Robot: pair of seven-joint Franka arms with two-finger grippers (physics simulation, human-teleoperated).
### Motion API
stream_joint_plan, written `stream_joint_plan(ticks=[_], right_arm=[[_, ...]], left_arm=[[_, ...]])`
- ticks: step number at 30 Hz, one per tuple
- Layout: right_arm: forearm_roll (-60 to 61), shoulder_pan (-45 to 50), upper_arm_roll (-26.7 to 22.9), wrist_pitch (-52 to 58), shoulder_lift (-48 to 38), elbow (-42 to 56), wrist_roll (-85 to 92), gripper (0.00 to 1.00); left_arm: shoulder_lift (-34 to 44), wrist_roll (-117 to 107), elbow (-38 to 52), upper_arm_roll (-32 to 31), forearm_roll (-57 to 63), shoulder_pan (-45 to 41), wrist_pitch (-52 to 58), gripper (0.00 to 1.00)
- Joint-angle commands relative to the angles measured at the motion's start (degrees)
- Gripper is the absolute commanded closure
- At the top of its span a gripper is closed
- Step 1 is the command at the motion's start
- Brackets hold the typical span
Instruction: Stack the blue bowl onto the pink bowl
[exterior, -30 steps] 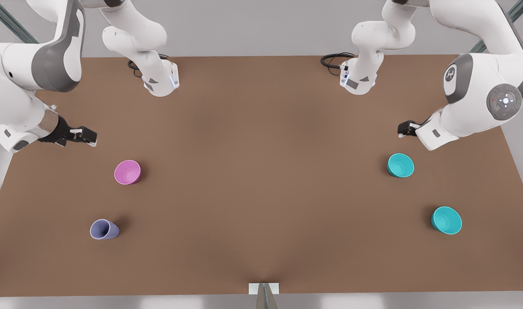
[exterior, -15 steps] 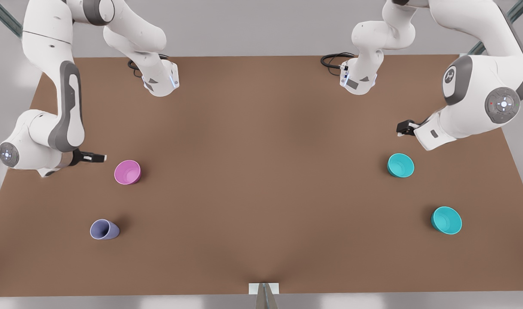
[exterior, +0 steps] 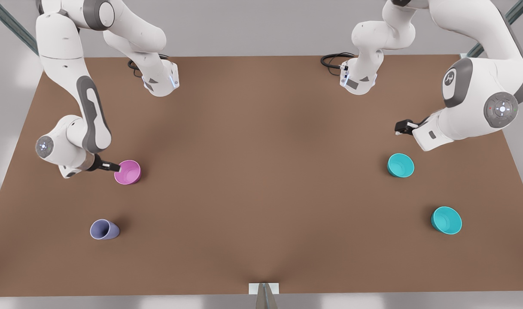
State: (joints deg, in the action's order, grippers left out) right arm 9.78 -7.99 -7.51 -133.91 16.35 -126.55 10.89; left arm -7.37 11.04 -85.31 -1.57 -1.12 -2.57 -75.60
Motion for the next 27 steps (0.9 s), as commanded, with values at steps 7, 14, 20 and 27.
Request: stream_joint_plan(ticks=[7, 14, 20, 27], right_arm=[[0.5, 0.0, 0.0, -3.6, 3.6, -1.2, 4.1, 0.00], [3.4, 0.3, 0.4, -3.6, 6.3, -0.5, 4.2, 0.47], [3.4, 1.3, 0.6, 0.0, 5.5, 2.0, 4.1, 0.79], [20.2, 22.0, 0.7, 11.2, 5.6, 15.7, -1.9, 0.79]], left_arm=[[1.1, 0.4, 0.1, 0.1, 1.4, 0.0, -2.8, 0.00], [1.1, 0.3, 0.1, 0.0, 1.1, -0.1, -2.7, 0.00], [0.9, 0.3, -0.1, 0.0, 1.1, 0.0, -2.7, 0.00], [0.0, 0.4, 0.1, 0.1, 1.2, 0.1, -3.7, 0.00]])
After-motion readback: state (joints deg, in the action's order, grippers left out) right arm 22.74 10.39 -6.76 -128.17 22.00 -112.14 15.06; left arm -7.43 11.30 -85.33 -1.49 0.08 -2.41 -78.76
